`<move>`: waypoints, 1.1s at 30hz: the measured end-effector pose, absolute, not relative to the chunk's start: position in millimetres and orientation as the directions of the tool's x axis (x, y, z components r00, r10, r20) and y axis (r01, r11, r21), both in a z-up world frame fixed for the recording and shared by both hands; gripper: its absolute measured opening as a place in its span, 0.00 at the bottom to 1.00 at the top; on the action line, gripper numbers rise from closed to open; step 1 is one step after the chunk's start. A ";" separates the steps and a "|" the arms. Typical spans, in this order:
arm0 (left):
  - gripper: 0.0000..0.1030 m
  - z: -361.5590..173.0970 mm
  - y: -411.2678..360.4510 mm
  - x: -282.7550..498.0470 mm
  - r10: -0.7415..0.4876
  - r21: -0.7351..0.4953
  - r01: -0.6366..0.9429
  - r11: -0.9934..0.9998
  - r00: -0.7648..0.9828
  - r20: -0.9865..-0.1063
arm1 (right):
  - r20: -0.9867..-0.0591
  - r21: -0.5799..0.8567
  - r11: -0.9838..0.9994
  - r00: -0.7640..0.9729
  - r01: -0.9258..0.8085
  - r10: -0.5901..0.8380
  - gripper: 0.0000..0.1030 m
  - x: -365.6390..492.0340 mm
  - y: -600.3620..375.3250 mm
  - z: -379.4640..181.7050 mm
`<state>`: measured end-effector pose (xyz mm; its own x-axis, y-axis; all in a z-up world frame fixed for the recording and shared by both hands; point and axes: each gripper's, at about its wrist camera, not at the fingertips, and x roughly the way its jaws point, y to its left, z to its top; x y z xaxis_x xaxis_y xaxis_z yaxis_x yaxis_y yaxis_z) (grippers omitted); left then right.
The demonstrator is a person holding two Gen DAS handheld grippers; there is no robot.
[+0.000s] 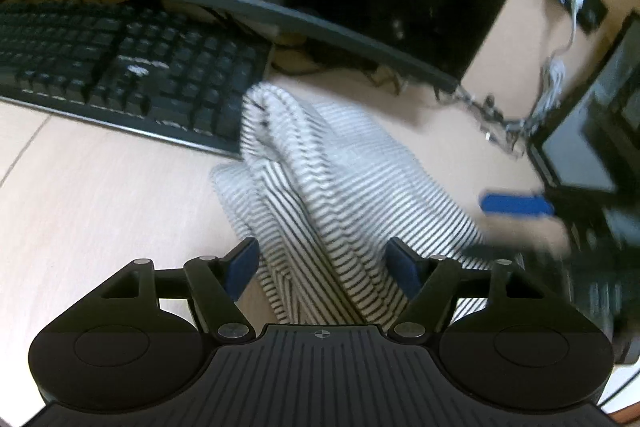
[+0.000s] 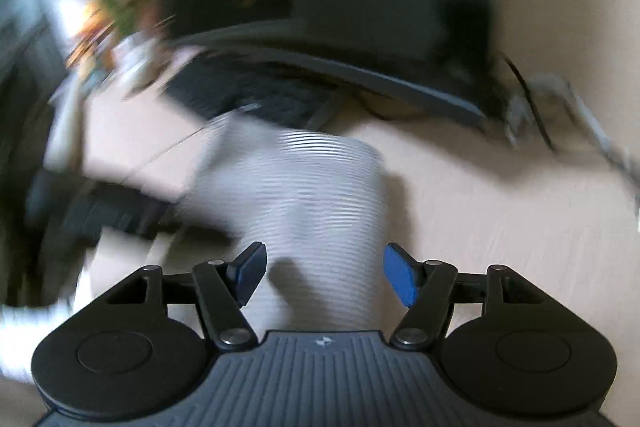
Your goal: Fold clothes
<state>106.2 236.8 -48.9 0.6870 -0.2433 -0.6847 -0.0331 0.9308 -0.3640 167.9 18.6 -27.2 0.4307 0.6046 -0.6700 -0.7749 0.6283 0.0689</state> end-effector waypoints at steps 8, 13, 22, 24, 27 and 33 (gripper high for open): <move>0.72 -48.7 263.4 82.4 -0.202 -0.375 -0.108 0.921 0.690 -0.695 | -0.707 -0.114 0.382 0.345 -0.917 0.617 0.67 97.6 44.2 -44.5; 0.64 -63.6 264.3 85.0 -0.229 -0.389 -0.115 0.914 0.646 -0.728 | -0.666 -0.271 0.319 0.416 -0.908 0.619 0.47 87.5 56.9 -59.0; 0.56 -74.8 249.8 101.9 -0.291 -0.403 -0.060 0.913 0.597 -0.747 | -0.575 0.096 0.406 0.282 -0.909 0.768 0.14 137.8 46.1 7.3; 0.54 -78.7 251.9 101.3 -0.309 -0.425 -0.060 0.903 0.596 -0.741 | -0.575 0.221 0.407 0.218 -0.886 0.789 0.13 154.4 48.7 2.9; 0.58 -76.1 269.0 100.5 -0.322 -0.445 -0.073 0.893 0.588 -0.742 | -0.583 0.288 0.437 0.206 -0.852 0.786 0.12 170.9 51.7 -13.3; 0.57 -28.9 309.3 104.9 -0.212 -0.415 -0.164 0.895 0.663 -0.718 | -0.649 0.306 0.435 0.148 -0.847 0.746 0.12 159.1 74.0 -47.9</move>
